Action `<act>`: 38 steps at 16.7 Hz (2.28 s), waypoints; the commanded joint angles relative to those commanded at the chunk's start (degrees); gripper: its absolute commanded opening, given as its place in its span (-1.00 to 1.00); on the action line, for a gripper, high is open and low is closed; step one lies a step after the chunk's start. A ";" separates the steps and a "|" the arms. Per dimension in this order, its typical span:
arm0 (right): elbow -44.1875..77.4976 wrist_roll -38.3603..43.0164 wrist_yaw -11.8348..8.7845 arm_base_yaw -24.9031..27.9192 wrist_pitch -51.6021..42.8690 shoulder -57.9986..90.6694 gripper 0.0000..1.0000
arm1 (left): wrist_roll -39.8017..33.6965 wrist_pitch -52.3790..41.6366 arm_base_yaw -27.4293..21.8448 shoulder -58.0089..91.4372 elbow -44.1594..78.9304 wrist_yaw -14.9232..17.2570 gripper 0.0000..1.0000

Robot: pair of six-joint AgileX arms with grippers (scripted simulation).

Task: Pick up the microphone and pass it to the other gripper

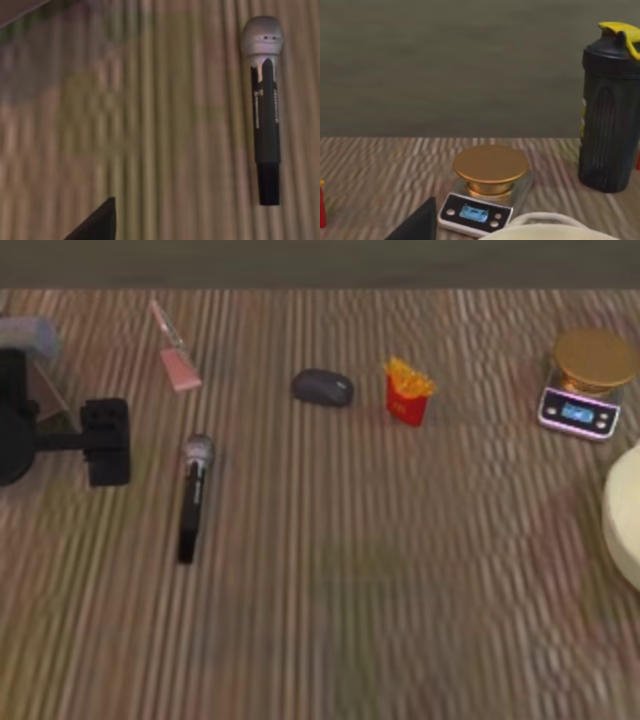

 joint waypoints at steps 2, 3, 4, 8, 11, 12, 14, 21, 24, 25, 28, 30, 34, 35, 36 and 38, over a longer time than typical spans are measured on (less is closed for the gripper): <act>0.00 0.00 0.00 0.00 0.00 0.00 1.00 | -1.61 -5.37 -1.82 10.58 7.80 0.02 1.00; 0.00 0.00 0.00 0.00 0.00 0.00 1.00 | -2.38 -7.83 -2.68 15.53 11.50 0.03 1.00; 0.00 0.00 0.00 0.00 0.00 0.00 1.00 | -3.11 -10.11 -3.48 20.29 15.05 0.05 1.00; 0.00 0.00 0.00 0.00 0.00 0.00 1.00 | -5.54 -17.33 -6.13 36.20 27.16 0.11 1.00; 0.00 0.00 0.00 0.00 0.00 0.00 1.00 | -6.64 -20.46 -7.34 42.92 32.85 0.14 1.00; 0.00 0.00 0.00 0.00 0.00 0.00 1.00 | -6.84 -21.02 -7.56 44.16 33.90 0.14 1.00; 0.00 0.00 0.00 0.00 0.00 0.00 1.00 | -6.96 -21.38 -7.70 44.96 34.57 0.14 1.00; 0.00 0.00 0.00 0.00 0.00 0.00 1.00 | -6.78 -19.00 -7.51 46.28 33.32 0.16 1.00; 0.00 0.00 0.00 0.00 0.00 0.00 1.00 | -6.76 -11.94 -7.57 50.30 30.73 0.20 1.00; 0.00 0.00 0.00 0.00 0.00 0.00 1.00 | -6.75 -9.20 -7.57 51.78 29.71 0.21 1.00; 0.00 0.00 0.00 0.00 0.00 0.00 1.00 | -6.74 -3.61 -7.61 55.35 27.42 0.24 1.00; 0.00 0.00 0.00 0.00 0.00 0.00 1.00 | -6.75 -2.85 -7.63 55.98 27.07 0.25 1.00; 0.00 0.00 0.00 0.00 0.00 0.00 1.00 | -6.75 -2.85 -7.63 55.98 27.07 0.25 0.85; 0.00 0.00 0.00 0.00 0.00 0.00 1.00 | -6.75 -2.85 -7.63 55.98 27.07 0.25 0.70; 0.00 0.00 0.00 0.00 0.00 0.00 1.00 | -6.75 -2.85 -7.63 55.98 27.07 0.25 0.55; 0.00 0.00 0.00 0.00 0.00 0.00 1.00 | -6.75 -2.85 -7.63 55.98 27.07 0.25 0.25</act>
